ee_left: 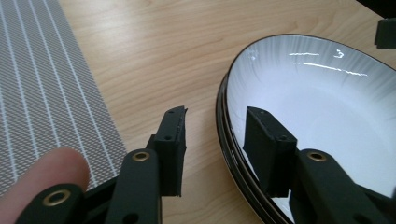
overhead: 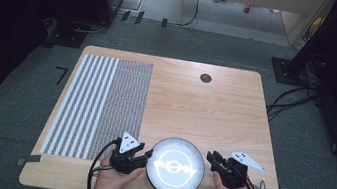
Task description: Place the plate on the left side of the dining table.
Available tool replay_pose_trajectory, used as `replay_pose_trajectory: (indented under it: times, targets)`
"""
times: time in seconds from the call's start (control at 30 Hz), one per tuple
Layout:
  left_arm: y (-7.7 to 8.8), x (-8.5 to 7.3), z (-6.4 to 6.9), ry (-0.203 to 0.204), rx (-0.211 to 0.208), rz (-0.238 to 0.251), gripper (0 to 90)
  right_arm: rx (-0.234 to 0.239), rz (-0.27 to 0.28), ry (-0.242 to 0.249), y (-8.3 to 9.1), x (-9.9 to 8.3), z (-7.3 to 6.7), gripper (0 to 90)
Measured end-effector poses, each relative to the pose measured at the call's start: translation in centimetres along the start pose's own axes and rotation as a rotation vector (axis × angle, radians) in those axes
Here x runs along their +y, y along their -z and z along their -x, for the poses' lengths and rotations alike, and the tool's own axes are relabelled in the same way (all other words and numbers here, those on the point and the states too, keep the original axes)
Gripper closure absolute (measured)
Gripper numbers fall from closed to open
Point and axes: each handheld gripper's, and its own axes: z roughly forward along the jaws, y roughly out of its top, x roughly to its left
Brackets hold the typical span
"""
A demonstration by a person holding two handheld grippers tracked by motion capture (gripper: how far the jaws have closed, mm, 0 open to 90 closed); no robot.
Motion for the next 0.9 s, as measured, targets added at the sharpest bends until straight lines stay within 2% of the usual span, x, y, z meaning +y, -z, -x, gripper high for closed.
replay_pose_trajectory:
  times: [0.1,0.2,0.3,0.4,0.53,0.63,0.7,0.9]
  targets:
    - [0.0,0.0,0.1,0.000,-0.021,-0.001,65.5,0.053,-0.024,-0.039,0.1,0.0,-0.1,79.2]
    - [-0.1,-0.1,0.2,-0.007,-0.032,-0.013,71.2,0.078,-0.034,-0.052,0.2,0.0,-0.3,79.2]
    - [-0.2,-0.2,0.3,-0.016,-0.047,-0.013,77.5,0.068,-0.044,-0.046,0.1,0.0,-0.6,79.6]
    - [-0.2,-0.2,0.7,-0.044,-0.031,-0.014,82.1,0.062,-0.055,-0.048,-0.2,-0.1,-0.6,79.4]
    - [-0.2,-0.3,0.6,-0.035,-0.041,-0.021,80.9,0.056,-0.067,-0.033,-0.3,-0.3,-1.0,77.0]
    - [-0.3,-0.3,0.6,-0.033,-0.044,-0.024,80.6,0.047,-0.078,-0.018,-0.5,-0.4,-1.2,79.4]
    - [-0.3,-0.3,0.6,-0.035,-0.040,-0.025,80.6,0.039,-0.094,-0.021,-0.5,-0.5,-1.4,82.5]
    - [-0.3,-0.3,0.7,-0.032,-0.038,-0.025,80.5,0.011,-0.111,-0.061,-0.5,-0.5,-1.7,83.7]
